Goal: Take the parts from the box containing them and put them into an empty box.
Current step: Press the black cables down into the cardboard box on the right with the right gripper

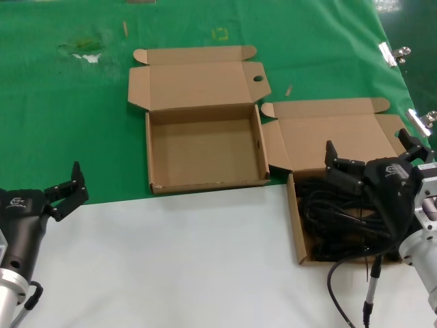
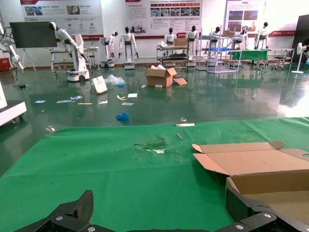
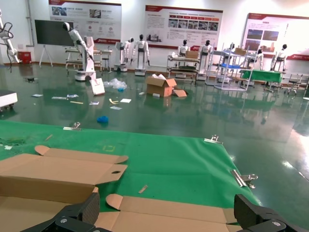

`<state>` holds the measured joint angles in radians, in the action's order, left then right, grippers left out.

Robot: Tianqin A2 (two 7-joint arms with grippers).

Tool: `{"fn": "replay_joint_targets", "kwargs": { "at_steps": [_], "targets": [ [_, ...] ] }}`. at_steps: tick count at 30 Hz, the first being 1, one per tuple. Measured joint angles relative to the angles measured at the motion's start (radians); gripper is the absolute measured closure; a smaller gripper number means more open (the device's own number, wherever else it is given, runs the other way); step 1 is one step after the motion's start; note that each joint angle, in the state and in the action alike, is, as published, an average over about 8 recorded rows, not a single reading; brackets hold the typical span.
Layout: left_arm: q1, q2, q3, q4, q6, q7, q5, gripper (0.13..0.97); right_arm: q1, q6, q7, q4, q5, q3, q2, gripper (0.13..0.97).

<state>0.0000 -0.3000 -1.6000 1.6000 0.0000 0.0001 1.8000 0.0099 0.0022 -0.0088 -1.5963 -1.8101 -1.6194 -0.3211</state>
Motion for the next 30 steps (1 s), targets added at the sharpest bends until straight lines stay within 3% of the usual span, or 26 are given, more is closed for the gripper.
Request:
{"fn": "replay_joint_targets", "kwargs": {
  "at_steps": [13,21,25,30],
  "targets": [
    [0.000,0.000,0.000,0.000,0.000,-0.001,0.000,0.160,0.000,0.000,0.000,0.000,0.000,0.000,0.000,0.129],
    [0.000,0.000,0.000,0.000,0.000,0.000,0.000,0.256,0.000,0.000,0.000,0.000,0.000,0.000,0.000,0.129],
    [0.000,0.000,0.000,0.000,0.000,0.000,0.000,0.256,-0.002,0.019,0.001,-0.004,-0.013,-0.022,-0.020,0.129],
    [0.000,0.000,0.000,0.000,0.000,0.000,0.000,0.357,-0.006,0.055,0.002,-0.016,-0.050,-0.077,-0.073,0.129]
  ]
}}
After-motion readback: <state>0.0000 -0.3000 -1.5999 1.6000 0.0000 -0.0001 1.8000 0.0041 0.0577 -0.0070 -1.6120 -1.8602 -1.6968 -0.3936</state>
